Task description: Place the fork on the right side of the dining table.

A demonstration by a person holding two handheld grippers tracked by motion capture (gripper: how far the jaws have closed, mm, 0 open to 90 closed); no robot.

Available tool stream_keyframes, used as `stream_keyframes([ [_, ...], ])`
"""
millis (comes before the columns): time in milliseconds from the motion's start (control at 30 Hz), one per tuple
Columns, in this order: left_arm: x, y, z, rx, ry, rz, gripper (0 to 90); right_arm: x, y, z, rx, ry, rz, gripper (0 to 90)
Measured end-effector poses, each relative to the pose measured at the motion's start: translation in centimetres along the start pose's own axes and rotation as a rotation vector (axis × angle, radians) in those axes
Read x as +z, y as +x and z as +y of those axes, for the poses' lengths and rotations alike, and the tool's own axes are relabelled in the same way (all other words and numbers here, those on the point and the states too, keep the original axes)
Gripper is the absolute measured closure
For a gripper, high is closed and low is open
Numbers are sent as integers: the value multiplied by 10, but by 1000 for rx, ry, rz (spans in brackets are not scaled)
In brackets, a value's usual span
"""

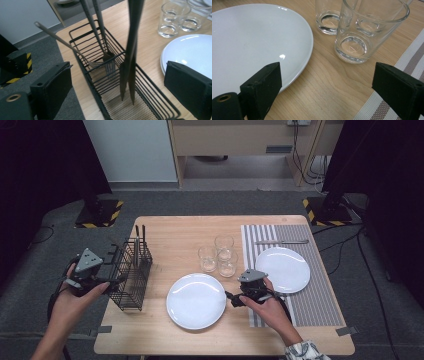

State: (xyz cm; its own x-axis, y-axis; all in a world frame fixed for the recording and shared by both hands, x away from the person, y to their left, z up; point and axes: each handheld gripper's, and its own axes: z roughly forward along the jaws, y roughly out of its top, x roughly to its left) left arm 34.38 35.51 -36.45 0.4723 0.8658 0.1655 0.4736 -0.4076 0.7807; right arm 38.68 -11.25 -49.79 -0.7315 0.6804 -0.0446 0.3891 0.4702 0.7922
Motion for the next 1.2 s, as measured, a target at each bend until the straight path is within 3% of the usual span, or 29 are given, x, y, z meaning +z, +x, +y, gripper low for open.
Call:
stream_keyframes([
  [400, 6, 27, 3, -60, 7, 46, 83, 1, 0, -1, 1, 4, -3, 88],
  [467, 10, 30, 5, -61, 34, 46, 85, 2, 0, -2, 2, 8, -2, 87],
  [733, 30, 40, 18, -82, 59, 64, 105, 2, 1, -3, -6, 9, -2, 86],
  [800, 37, 46, 22, -110, 51, 76, 127, 1, 1, -3, -3, 8, -2, 86],
  [1033, 61, 59, 26, -133, 80, 105, 208, 0, 0, -4, -2, 2, 0, 83],
  [1067, 63, 60, 27, -137, 80, 104, 253, 0, 0, -4, -2, 2, -2, 83],
  [1133, 67, 63, 28, -182, 67, 82, 308, 0, -1, -4, 1, 3, 0, 84],
  [1200, 69, 66, 30, -203, 59, 89, 360, 0, -1, -5, -2, 3, -1, 84],
])
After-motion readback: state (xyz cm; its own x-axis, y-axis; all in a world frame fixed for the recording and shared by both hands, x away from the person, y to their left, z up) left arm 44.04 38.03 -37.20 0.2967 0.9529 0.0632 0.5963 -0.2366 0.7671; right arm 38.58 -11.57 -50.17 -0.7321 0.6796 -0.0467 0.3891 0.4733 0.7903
